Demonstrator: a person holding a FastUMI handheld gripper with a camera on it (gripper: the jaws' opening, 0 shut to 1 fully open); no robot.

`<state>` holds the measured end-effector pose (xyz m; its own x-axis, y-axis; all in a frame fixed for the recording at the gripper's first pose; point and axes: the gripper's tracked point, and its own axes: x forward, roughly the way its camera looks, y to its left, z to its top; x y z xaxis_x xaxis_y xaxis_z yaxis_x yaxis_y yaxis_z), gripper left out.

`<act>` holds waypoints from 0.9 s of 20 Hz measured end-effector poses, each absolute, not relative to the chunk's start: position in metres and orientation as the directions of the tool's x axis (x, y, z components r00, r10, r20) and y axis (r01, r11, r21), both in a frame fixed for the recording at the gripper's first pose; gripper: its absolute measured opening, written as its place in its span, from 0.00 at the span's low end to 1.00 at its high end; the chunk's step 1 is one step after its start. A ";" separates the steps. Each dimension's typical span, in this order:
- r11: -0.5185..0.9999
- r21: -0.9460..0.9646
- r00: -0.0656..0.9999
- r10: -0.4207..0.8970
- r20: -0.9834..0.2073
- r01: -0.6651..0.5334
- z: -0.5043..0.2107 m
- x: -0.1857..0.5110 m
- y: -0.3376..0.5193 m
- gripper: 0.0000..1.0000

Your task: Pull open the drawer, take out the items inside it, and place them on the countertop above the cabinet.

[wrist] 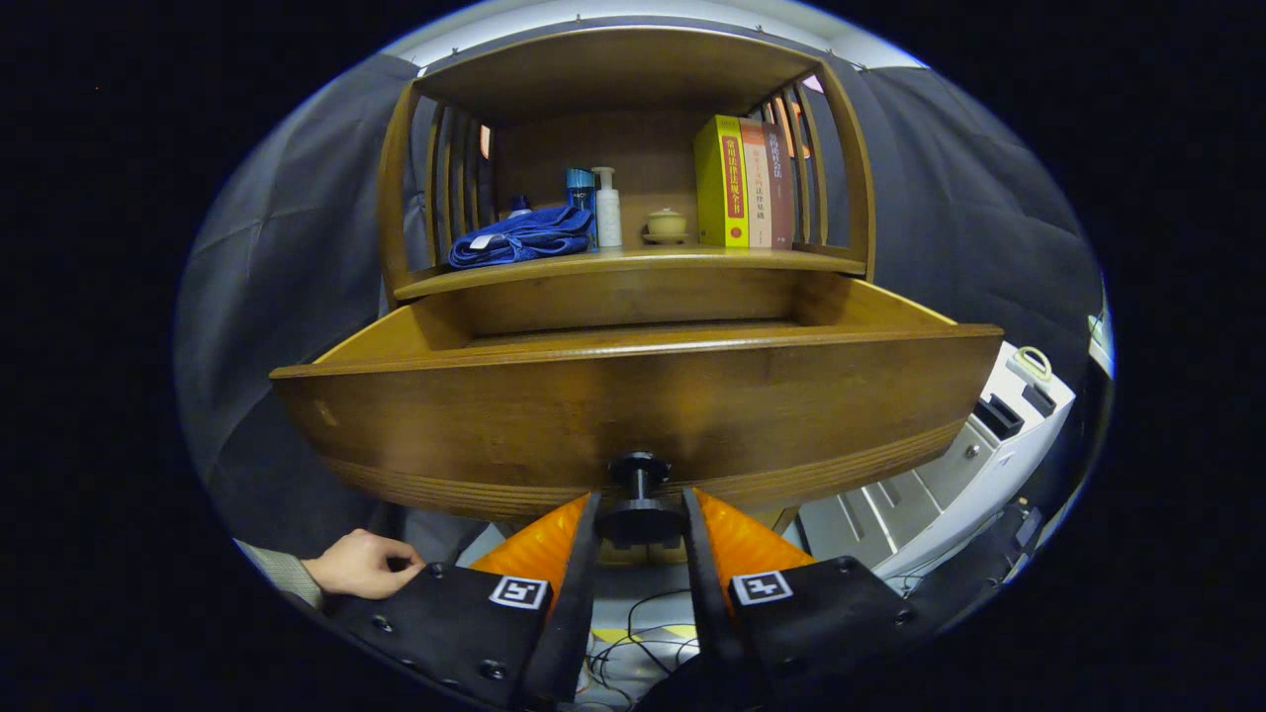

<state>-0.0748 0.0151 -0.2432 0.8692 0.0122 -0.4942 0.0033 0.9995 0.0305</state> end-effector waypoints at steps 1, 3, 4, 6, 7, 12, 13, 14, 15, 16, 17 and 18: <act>0.999 0.044 0.877 0.013 -0.481 0.009 -0.238 -0.076 0.015 0.61; 0.999 0.036 0.892 -0.002 -0.451 0.021 -0.225 -0.076 0.011 0.73; 0.999 0.027 0.894 -0.003 -0.448 0.017 -0.222 -0.079 0.011 0.79; 1.000 0.019 0.900 -0.005 -0.437 0.015 -0.214 -0.080 0.011 0.91; 1.000 0.022 0.902 0.000 -0.432 0.011 -0.210 -0.080 0.013 0.93; 1.000 -0.007 0.922 0.012 -0.388 -0.016 -0.174 -0.076 0.016 0.96; 1.000 -0.014 0.927 0.014 -0.376 -0.021 -0.163 -0.075 0.015 0.96; 1.000 -0.019 0.930 0.016 -0.366 -0.025 -0.153 -0.071 0.013 0.97; 0.999 -0.020 0.934 0.021 -0.356 -0.030 -0.143 -0.066 0.013 0.96; 0.999 -0.024 0.935 0.025 -0.354 -0.035 -0.134 -0.060 0.012 0.96; 0.999 -0.026 0.939 0.025 -0.344 -0.036 -0.124 -0.053 0.010 0.96; 0.999 -0.025 0.940 0.032 -0.339 -0.043 -0.113 -0.043 0.010 0.96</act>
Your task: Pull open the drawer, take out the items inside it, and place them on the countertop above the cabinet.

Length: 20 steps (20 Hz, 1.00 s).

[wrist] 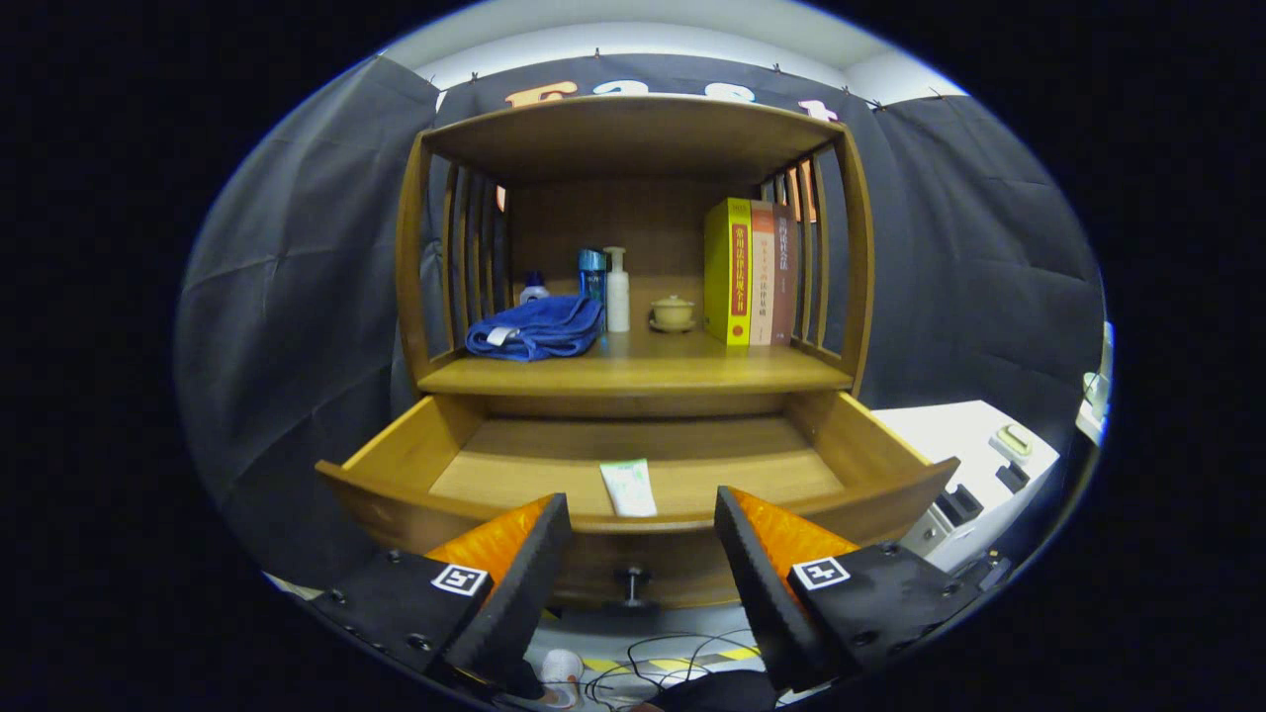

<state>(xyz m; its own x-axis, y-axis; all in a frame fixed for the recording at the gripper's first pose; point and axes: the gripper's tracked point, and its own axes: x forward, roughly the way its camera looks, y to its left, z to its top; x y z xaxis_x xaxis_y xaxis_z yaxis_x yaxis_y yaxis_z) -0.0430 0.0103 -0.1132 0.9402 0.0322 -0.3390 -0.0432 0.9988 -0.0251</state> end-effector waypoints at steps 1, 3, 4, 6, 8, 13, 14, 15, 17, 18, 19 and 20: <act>0.998 -0.018 0.939 0.045 -0.341 -0.054 -0.107 -0.034 0.012 0.96; 0.997 0.002 0.927 0.072 -0.368 -0.077 -0.098 -0.011 0.015 0.96; 0.996 0.001 0.913 0.084 -0.400 -0.091 -0.099 -0.002 0.016 0.96; 0.994 -0.006 0.894 0.098 -0.437 -0.112 -0.098 0.020 0.018 0.96; 0.991 -0.029 0.864 0.098 -0.493 -0.129 -0.106 0.036 0.020 0.96; 0.990 -0.003 0.754 0.106 -0.649 -0.141 -0.145 0.065 0.027 0.99; 0.991 -0.009 0.735 0.096 -0.671 -0.137 -0.153 0.071 0.026 0.99; 0.991 -0.015 0.713 0.087 -0.695 -0.135 -0.163 0.077 0.025 0.99; 0.989 -0.020 0.662 0.085 -0.745 -0.148 -0.182 0.083 0.024 0.99; 0.989 -0.011 0.634 0.087 -0.768 -0.149 -0.190 0.085 0.025 0.99; 0.988 -0.016 0.601 0.079 -0.795 -0.151 -0.198 0.084 0.025 0.99; 0.987 -0.023 0.569 0.072 -0.819 -0.158 -0.206 0.083 0.025 0.99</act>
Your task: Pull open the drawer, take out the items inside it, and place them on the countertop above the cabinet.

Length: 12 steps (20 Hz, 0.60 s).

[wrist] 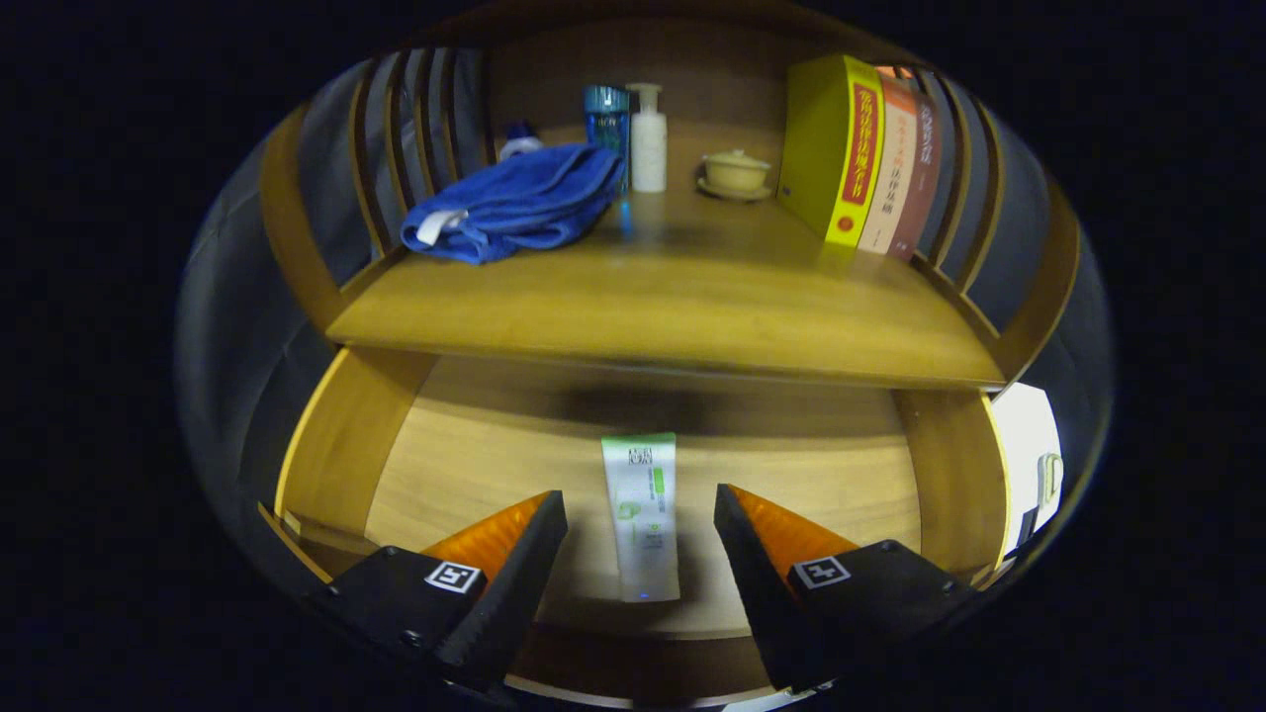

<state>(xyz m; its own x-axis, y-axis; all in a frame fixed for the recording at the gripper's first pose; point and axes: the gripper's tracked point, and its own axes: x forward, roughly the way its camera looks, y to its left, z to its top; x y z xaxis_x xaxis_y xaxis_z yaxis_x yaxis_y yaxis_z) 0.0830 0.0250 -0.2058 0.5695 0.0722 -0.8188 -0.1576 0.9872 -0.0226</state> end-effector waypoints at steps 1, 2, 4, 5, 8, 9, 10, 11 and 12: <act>0.987 -0.036 0.531 0.054 -0.845 -0.158 -0.215 0.081 0.023 0.99; 0.985 -0.038 0.500 0.051 -0.865 -0.166 -0.223 0.081 0.024 0.99; 0.987 -0.039 0.439 0.035 -0.898 -0.159 -0.238 0.079 0.026 0.99; 0.986 -0.044 0.423 0.028 -0.906 -0.158 -0.241 0.079 0.024 0.99; 0.993 -0.006 0.372 0.039 -0.927 -0.119 -0.253 0.076 0.025 0.99; 0.994 0.001 0.356 0.038 -0.934 -0.105 -0.258 0.076 0.026 0.99; 0.995 -0.004 0.345 0.031 -0.938 -0.102 -0.261 0.075 0.025 0.99; 0.995 -0.008 0.334 0.027 -0.942 -0.102 -0.263 0.075 0.024 0.99; 0.995 -0.006 0.316 0.027 -0.948 -0.103 -0.265 0.074 0.023 0.94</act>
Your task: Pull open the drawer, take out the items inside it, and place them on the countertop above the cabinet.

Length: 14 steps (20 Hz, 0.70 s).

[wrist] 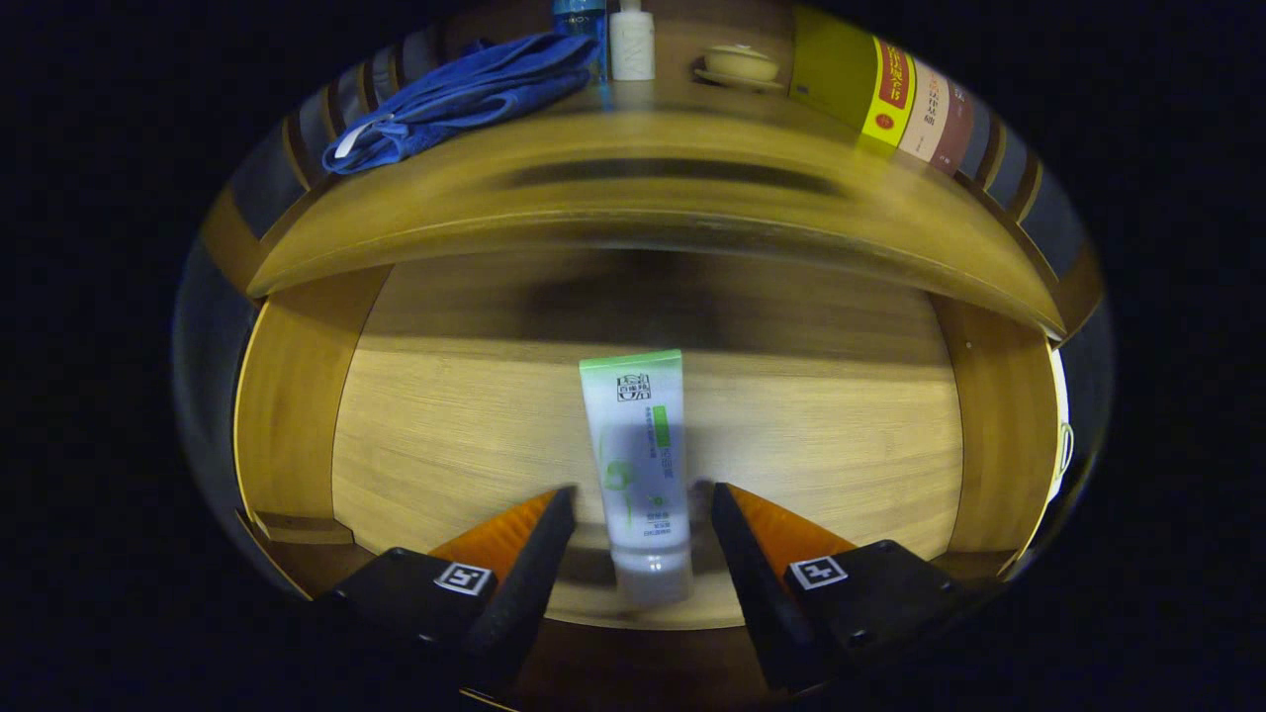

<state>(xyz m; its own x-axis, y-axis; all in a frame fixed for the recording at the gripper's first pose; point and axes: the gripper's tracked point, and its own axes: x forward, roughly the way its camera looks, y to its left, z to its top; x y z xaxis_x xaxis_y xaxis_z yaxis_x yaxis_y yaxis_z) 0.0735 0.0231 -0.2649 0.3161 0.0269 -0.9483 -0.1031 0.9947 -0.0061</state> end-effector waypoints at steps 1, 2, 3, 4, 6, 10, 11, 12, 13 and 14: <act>0.995 -0.003 0.290 0.026 -0.957 -0.101 -0.268 0.071 0.022 0.88; 0.995 -0.007 0.282 0.022 -0.959 -0.101 -0.268 0.071 0.020 0.81; 0.994 -0.017 0.298 0.017 -0.955 -0.109 -0.267 0.076 0.018 0.74; 0.993 -0.019 0.298 0.016 -0.954 -0.114 -0.257 0.074 0.017 0.68; 0.991 -0.018 0.317 0.025 -0.948 -0.133 -0.252 0.078 0.017 0.55; 0.992 0.016 0.402 0.066 -0.913 -0.127 -0.231 0.082 0.015 0.52; 0.992 0.037 0.421 0.086 -0.903 -0.124 -0.220 0.086 0.015 0.52; 0.991 0.058 0.440 0.106 -0.892 -0.121 -0.205 0.088 0.022 0.53; 0.989 0.075 0.447 0.124 -0.886 -0.126 -0.191 0.082 0.022 0.53; 0.988 0.089 0.462 0.138 -0.876 -0.127 -0.184 0.081 0.026 0.53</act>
<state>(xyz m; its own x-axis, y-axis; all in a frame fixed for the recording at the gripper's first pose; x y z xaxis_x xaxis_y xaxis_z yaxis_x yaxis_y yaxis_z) 0.0807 0.0257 -0.1841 0.4617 0.1383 -0.8762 -0.1273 0.9879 0.0889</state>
